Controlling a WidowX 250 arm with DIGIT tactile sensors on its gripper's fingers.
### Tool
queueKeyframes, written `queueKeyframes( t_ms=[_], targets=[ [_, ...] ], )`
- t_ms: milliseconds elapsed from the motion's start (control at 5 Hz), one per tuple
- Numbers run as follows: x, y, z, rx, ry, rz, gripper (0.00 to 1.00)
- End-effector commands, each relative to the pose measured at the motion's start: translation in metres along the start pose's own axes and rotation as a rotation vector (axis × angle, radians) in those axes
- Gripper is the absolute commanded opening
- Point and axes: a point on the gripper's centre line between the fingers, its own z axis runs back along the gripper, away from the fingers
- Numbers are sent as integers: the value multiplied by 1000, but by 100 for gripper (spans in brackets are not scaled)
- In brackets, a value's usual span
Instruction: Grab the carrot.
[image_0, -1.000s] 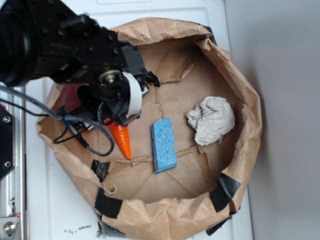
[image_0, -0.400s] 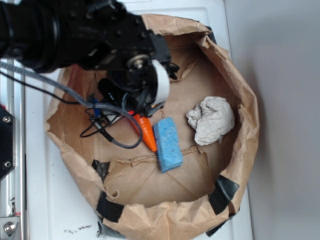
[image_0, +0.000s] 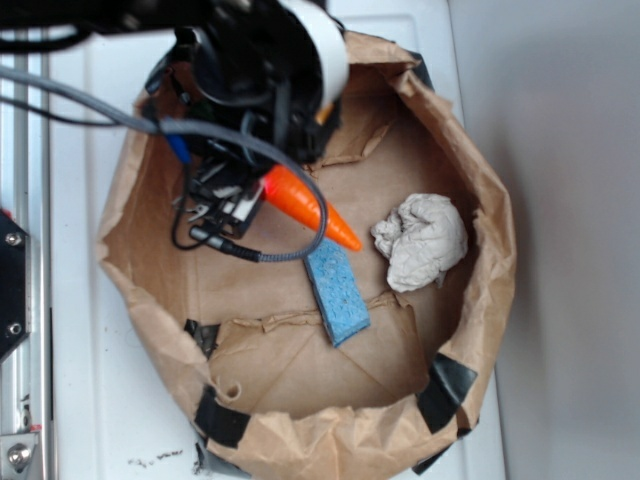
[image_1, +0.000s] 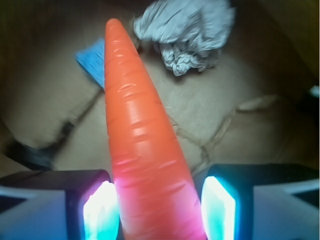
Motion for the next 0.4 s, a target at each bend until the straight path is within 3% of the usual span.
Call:
queueKeyframes(
  t_ms=[0,200],
  targets=[
    [12,-22,44,147,-79,216,0],
    [16,-30,48,180,-92,181,0]
  ],
)
